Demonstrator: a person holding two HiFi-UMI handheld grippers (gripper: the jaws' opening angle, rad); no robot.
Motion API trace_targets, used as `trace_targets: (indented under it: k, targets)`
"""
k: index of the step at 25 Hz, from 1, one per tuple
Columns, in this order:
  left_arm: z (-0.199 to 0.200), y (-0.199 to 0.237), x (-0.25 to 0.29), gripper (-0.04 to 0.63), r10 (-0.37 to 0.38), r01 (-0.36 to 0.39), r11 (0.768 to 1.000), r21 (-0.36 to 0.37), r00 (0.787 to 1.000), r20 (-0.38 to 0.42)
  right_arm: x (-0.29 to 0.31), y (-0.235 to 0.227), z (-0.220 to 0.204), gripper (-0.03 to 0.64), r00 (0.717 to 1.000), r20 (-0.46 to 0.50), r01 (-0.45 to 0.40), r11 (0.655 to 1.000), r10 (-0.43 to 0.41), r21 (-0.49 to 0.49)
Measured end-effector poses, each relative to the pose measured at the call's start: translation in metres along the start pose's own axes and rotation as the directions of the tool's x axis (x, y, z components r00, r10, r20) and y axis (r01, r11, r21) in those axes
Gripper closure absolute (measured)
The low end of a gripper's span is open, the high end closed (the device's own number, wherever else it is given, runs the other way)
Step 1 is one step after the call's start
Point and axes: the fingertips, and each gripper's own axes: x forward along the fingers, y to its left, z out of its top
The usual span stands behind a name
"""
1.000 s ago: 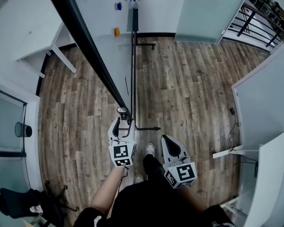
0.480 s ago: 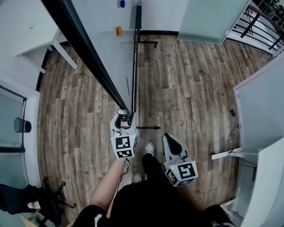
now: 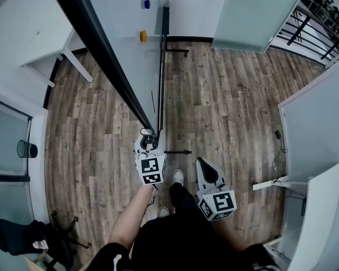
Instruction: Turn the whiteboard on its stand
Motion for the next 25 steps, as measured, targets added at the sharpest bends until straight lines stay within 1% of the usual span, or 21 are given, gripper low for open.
trace_targets:
  k: [5, 9, 17, 25]
  targets:
    - [-0.003, 0.001, -0.005, 0.413, 0.003, -0.003, 1.000, -0.001, 1.000, -0.004, -0.005, 0.006, -0.001, 0.604, 1.000, 0.008, 0.000, 1.000, 0.000, -0.005]
    - [-0.008, -0.008, -0.017, 0.413, -0.012, 0.012, 1.000, 0.009, 1.000, 0.000, -0.017, 0.008, -0.007, 0.604, 1.000, 0.020, 0.015, 1.000, -0.015, -0.003]
    - [-0.020, -0.006, -0.049, 0.413, -0.013, 0.013, 1.000, 0.005, 1.000, -0.006, -0.041, 0.024, -0.014, 0.604, 0.999, 0.036, 0.036, 0.999, -0.036, -0.003]
    - [-0.031, -0.008, -0.083, 0.413, -0.008, 0.008, 1.000, -0.002, 1.000, -0.019, -0.074, 0.039, -0.025, 0.604, 0.998, 0.031, 0.050, 0.999, -0.049, -0.011]
